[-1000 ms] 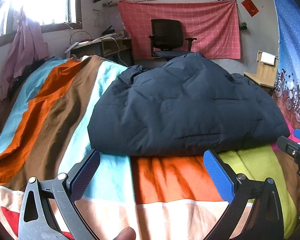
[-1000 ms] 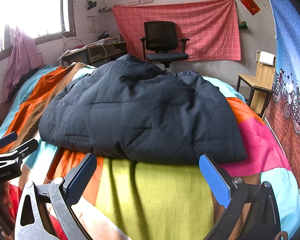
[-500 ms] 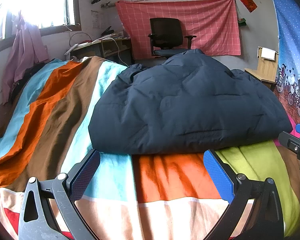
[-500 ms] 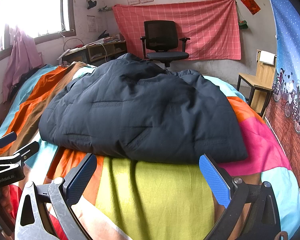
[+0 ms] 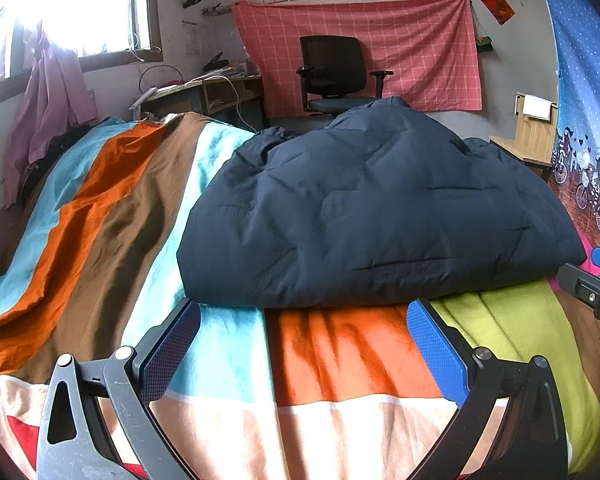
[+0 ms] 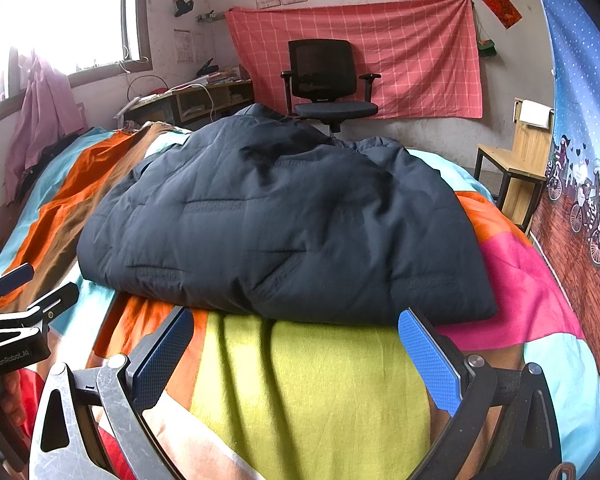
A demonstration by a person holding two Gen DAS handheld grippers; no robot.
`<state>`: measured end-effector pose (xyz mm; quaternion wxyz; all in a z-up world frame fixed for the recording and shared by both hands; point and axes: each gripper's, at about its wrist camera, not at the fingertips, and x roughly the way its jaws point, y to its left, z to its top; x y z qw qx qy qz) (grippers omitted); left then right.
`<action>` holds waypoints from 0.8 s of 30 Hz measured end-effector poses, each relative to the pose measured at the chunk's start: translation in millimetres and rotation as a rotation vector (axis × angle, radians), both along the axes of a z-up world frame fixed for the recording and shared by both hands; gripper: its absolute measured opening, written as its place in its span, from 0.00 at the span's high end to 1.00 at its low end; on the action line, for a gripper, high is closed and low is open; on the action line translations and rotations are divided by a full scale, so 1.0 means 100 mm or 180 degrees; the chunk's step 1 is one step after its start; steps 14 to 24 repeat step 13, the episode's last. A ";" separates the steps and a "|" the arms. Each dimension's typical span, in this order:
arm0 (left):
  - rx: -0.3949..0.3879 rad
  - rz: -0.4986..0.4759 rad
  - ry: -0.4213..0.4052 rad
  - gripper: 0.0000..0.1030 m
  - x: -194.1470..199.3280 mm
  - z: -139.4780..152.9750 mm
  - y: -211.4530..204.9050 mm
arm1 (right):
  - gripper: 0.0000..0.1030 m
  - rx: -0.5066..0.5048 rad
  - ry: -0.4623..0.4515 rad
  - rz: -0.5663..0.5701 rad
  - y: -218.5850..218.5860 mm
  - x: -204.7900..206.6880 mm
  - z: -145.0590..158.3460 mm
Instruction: Fold large clothes
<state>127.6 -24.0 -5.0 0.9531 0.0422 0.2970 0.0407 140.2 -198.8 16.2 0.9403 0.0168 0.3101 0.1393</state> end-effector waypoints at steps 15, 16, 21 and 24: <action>-0.0007 0.0006 0.0023 0.02 0.01 0.00 0.02 | 0.00 0.0002 0.0016 0.0000 0.00 0.00 -0.02; -0.0007 0.0006 0.0023 0.02 0.01 0.00 0.02 | 0.00 0.0002 0.0016 0.0000 0.00 0.00 -0.02; -0.0007 0.0006 0.0023 0.02 0.01 0.00 0.02 | 0.00 0.0002 0.0016 0.0000 0.00 0.00 -0.02; -0.0007 0.0006 0.0023 0.02 0.01 0.00 0.02 | 0.00 0.0002 0.0016 0.0000 0.00 0.00 -0.02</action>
